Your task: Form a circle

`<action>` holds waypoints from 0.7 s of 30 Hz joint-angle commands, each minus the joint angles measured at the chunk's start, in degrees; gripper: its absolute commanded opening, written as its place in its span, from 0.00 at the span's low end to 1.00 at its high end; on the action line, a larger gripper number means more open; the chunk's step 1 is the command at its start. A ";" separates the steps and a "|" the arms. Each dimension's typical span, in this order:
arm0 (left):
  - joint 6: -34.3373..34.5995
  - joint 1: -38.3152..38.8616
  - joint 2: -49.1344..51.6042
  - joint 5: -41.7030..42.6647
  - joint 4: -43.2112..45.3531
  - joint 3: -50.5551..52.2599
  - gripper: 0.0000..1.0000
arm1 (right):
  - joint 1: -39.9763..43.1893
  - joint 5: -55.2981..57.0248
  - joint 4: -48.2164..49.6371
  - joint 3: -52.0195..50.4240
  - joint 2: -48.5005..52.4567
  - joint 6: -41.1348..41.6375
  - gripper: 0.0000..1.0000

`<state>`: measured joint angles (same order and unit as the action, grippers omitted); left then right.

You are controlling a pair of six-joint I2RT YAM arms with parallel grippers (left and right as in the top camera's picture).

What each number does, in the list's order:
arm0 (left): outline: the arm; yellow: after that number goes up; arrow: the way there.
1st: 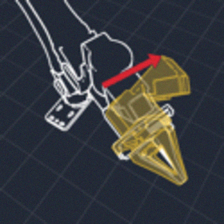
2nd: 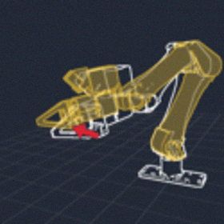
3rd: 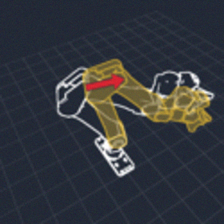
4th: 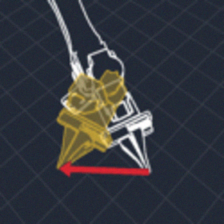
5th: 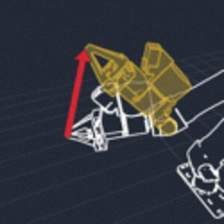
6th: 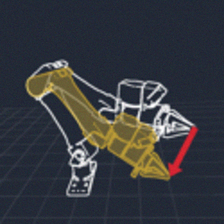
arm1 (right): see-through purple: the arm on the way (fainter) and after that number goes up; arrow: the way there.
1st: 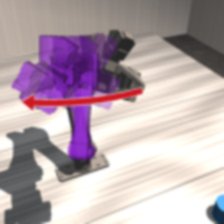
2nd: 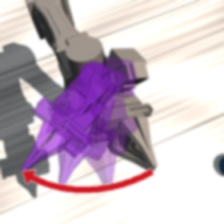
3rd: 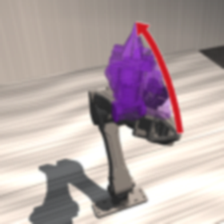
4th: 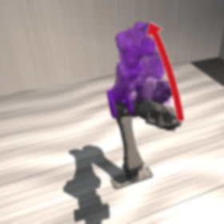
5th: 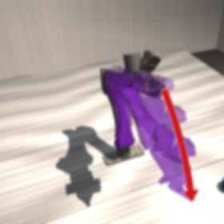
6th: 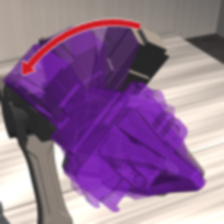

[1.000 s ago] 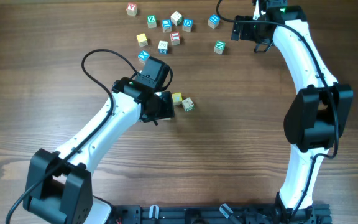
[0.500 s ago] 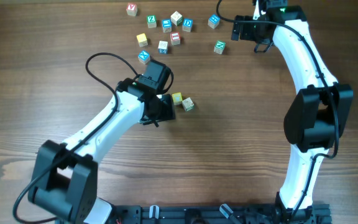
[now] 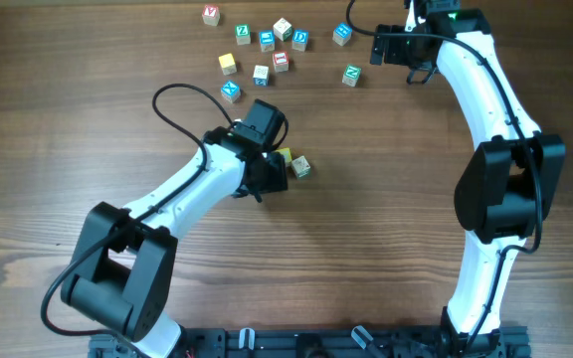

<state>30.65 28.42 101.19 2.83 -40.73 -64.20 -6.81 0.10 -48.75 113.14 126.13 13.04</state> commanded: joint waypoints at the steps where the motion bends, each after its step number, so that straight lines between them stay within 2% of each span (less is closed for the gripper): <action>1: -1.51 0.83 0.85 -1.27 0.94 0.35 0.61 | 0.02 0.55 0.11 0.74 -0.90 0.52 1.00; 8: -1.57 0.83 0.94 -2.54 0.90 0.57 0.60 | 0.02 0.52 0.11 0.74 -0.90 0.52 1.00; 21: -1.70 0.83 3.89 -3.19 2.51 0.61 0.50 | 0.02 0.52 0.11 0.74 -0.90 0.52 1.00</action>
<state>29.56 29.15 103.72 0.67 -39.22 -64.12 -6.81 0.10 -48.75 113.14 126.13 13.04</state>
